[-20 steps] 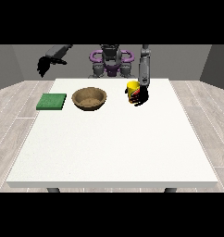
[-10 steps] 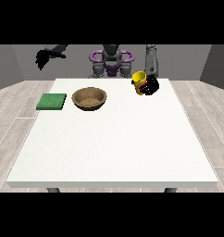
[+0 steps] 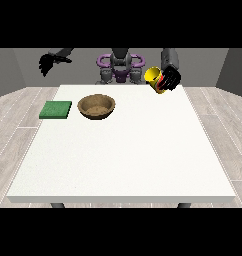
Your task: Pick the cup and pour the ball into the bowl, then pick the bowl and place it on the pad
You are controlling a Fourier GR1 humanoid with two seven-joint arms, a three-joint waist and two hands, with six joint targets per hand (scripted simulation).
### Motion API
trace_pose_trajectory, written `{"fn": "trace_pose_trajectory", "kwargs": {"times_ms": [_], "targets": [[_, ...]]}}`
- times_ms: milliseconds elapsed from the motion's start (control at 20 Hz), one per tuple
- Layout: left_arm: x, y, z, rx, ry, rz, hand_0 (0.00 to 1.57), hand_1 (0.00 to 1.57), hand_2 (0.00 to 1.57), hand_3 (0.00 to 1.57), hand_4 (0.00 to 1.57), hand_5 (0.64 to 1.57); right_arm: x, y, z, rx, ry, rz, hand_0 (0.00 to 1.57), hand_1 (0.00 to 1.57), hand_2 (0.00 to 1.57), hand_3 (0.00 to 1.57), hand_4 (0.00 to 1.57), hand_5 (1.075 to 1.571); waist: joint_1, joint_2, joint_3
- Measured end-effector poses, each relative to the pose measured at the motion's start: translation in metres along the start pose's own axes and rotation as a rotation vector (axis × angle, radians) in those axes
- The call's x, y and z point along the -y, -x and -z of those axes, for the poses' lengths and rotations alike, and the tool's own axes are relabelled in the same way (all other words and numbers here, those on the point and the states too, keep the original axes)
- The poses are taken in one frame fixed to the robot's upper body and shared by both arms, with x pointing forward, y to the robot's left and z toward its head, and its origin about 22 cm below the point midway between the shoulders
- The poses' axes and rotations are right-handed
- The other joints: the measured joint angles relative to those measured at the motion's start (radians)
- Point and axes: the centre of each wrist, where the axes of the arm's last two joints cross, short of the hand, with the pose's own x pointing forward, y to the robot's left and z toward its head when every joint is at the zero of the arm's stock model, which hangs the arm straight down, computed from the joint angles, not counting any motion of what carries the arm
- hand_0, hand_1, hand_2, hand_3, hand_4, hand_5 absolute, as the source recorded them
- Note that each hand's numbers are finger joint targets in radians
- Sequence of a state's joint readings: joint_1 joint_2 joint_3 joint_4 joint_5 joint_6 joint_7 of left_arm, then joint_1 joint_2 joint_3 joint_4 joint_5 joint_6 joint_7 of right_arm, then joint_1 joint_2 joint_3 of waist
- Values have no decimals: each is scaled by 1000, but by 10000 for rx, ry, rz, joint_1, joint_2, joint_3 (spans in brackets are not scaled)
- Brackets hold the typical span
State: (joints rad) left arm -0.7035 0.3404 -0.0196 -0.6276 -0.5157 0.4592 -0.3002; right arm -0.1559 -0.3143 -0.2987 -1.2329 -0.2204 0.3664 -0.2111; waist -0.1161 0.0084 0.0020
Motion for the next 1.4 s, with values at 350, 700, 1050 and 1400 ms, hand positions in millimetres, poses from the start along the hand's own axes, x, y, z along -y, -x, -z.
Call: {"fn": "trace_pose_trajectory", "kwargs": {"times_ms": [350, 700, 1050, 1400], "targets": [[23, -41, 8, 111, 287, 1332, 1501, 1501, 1571, 1571, 1508, 1244, 18, 7, -7, -97, 97, 62, 0, 0, 0, 0, 0, 1570, 129, -198, -9], [36, -100, 29, 1060, 457, 3985, 1553, 1553, 1571, 1571, 1530, 1298, 26, 14, -8, -286, 117, 162, 0, 0, 0, 0, 0, 1571, 46, -475, 1], [72, -153, 21, 3016, 1074, 7203, 1498, 1498, 1571, 1571, 1571, 1056, 34, 15, -6, -253, 120, 163, 0, 0, 0, 0, 0, 1571, -86, -594, 4], [102, -190, 4, 5040, 1548, 11017, 1498, 1498, 1571, 1571, 1491, 1236, 32, 19, -3, -307, -121, 350, 0, 0, 0, 0, 0, 1571, -295, -602, 3]]}}
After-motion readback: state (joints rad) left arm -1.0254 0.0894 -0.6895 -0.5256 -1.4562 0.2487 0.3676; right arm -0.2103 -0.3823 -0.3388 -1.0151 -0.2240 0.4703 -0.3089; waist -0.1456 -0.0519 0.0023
